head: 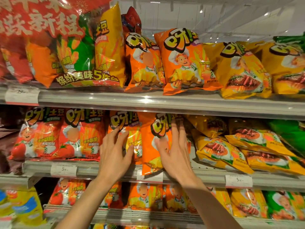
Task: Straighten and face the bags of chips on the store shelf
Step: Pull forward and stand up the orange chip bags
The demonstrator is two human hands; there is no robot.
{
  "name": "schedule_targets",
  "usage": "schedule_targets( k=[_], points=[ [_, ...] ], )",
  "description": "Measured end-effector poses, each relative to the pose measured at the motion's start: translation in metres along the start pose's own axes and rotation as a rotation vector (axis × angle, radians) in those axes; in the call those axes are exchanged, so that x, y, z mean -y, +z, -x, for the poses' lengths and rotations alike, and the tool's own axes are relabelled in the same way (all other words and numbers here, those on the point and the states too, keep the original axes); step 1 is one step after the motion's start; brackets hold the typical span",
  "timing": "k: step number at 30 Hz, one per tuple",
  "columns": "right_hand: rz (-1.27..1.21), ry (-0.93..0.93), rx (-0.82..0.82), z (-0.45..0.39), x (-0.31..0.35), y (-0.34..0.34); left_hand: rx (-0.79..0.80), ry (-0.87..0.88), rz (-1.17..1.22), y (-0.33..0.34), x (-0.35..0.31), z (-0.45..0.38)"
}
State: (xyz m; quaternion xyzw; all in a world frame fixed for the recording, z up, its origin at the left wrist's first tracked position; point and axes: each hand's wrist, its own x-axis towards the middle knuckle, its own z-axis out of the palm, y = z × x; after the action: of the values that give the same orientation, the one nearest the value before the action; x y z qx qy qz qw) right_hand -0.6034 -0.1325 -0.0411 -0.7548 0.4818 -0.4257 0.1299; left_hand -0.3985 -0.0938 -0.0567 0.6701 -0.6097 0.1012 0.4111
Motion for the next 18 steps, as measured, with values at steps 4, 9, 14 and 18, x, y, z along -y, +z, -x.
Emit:
schedule_targets(
  k=[4, 9, 14, 18],
  points=[
    [0.020, 0.026, -0.004, -0.001, -0.003, 0.004, 0.010, 0.004, 0.020, 0.000, 0.003, 0.002],
    [0.163, -0.019, -0.130, -0.005, -0.003, 0.013, 0.016, 0.001, 0.026, -0.001, 0.004, 0.001],
    [0.073, 0.012, 0.007, 0.003, 0.002, 0.016, 0.004, 0.047, 0.052, -0.001, 0.005, 0.002],
    [-0.016, 0.053, 0.043, 0.004, 0.008, -0.002, -0.027, 0.058, 0.134, -0.008, 0.009, 0.003]
  ],
)
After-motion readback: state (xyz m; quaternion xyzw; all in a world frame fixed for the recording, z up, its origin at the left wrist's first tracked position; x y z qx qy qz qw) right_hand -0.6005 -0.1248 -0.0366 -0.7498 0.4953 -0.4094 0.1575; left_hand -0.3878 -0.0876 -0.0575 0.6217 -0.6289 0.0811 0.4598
